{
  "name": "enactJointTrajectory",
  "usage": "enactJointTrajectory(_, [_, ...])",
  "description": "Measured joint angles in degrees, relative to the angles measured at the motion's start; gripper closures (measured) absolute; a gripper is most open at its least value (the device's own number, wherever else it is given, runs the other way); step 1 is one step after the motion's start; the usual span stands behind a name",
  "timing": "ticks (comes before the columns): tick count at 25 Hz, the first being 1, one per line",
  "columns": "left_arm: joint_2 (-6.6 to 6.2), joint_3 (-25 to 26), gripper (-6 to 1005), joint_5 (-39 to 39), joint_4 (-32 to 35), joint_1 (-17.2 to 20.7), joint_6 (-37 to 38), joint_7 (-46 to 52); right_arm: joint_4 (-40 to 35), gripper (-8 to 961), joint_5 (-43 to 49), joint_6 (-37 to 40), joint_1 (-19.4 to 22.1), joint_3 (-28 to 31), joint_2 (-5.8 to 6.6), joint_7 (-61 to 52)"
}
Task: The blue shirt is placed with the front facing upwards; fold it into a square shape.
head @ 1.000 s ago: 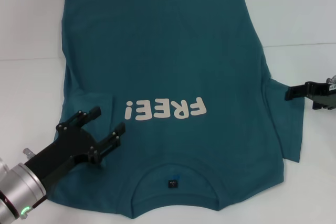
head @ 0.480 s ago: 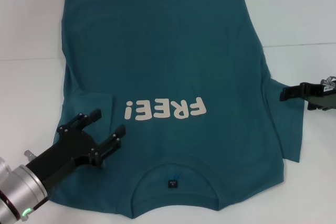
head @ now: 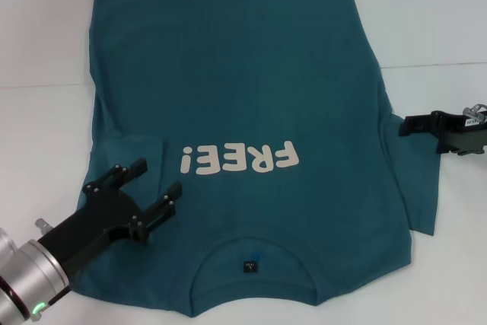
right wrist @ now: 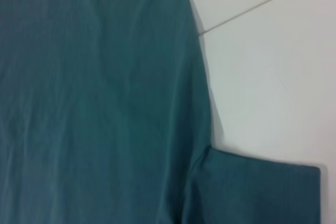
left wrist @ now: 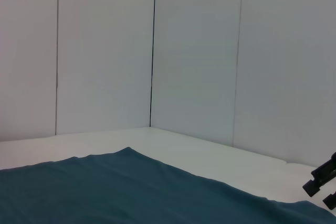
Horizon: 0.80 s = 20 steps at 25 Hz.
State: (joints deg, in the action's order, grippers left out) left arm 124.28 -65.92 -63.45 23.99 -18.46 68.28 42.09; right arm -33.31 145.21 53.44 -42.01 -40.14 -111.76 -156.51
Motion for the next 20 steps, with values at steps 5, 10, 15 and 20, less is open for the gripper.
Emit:
enactJointTrajectory(5, [0.0, 0.0, 279, 0.0, 0.0, 0.0, 0.0, 0.0, -0.2, 44, -1.2, 0.3, 0.4, -0.1, 0.34, 0.9])
enactJointTrajectory(10, [0.0, 0.0, 279, 0.0, 0.0, 0.0, 0.0, 0.0, -0.5, 44, 0.3, 0.5, 0.5, -0.4, 1.18, 1.0])
enactJointTrajectory(15, [0.1, 0.0, 279, 0.0, -0.3, -0.2, -0.1, 0.0, -0.5, 44, 2.7, 0.8, 0.3, -0.5, 1.28, 1.0])
enactJointTrajectory(20, [0.09, 0.0, 279, 0.0, -0.3, -0.5, -0.1, 0.0, -0.2, 50, 4.0, -0.2, 0.0, -0.6, 0.44, 0.7])
